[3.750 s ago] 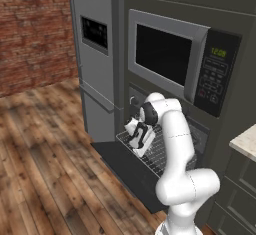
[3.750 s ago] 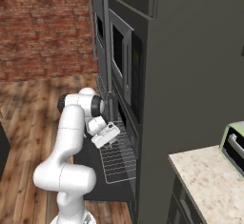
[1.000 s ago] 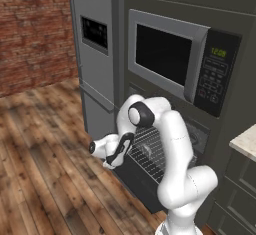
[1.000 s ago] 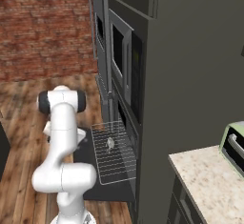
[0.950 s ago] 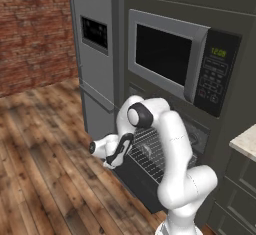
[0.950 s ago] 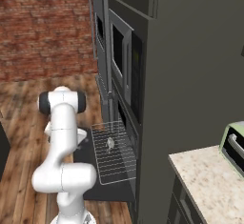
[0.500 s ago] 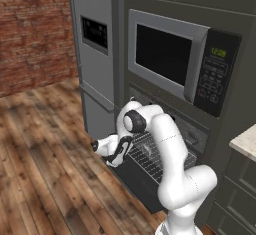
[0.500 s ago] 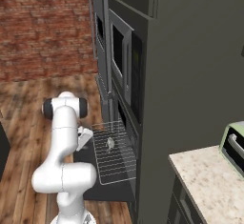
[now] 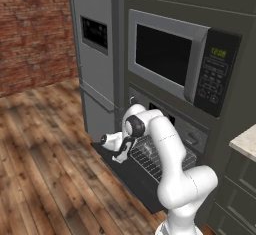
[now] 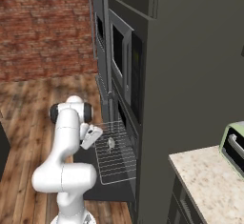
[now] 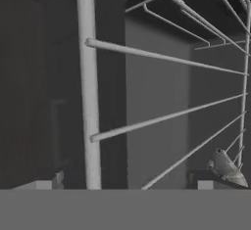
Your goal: Place the fish on the rack of the oven, and slide the rack back inside. Close the oven door.
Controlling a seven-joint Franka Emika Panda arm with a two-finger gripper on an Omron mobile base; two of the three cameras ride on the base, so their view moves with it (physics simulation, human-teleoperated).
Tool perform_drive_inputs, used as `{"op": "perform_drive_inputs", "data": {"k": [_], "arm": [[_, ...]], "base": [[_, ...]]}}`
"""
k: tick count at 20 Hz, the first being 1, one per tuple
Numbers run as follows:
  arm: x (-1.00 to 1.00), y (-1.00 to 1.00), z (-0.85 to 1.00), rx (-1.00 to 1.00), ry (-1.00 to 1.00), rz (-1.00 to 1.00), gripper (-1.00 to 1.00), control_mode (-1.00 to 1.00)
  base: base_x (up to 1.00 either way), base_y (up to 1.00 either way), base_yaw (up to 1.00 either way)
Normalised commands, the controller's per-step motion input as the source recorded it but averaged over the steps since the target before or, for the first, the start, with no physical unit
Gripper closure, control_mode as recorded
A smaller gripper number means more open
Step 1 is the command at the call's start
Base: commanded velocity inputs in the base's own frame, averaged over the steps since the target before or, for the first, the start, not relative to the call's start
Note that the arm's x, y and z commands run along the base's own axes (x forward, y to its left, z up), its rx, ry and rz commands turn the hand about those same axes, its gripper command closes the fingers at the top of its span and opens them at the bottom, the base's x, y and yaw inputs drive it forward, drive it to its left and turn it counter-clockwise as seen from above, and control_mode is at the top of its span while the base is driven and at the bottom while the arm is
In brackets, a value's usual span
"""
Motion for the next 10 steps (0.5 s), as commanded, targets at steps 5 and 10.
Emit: {"op": "perform_drive_inputs", "data": {"k": [5, 10], "arm": [[0.23, -0.36, -0.47, -0.03, 0.00, 0.00, -1.00, -1.00], [0.29, -0.42, -0.36, -0.06, 0.00, 0.00, -1.00, -1.00]], "base": [[0.00, 0.00, 0.00], [0.00, 0.00, 0.00]]}}
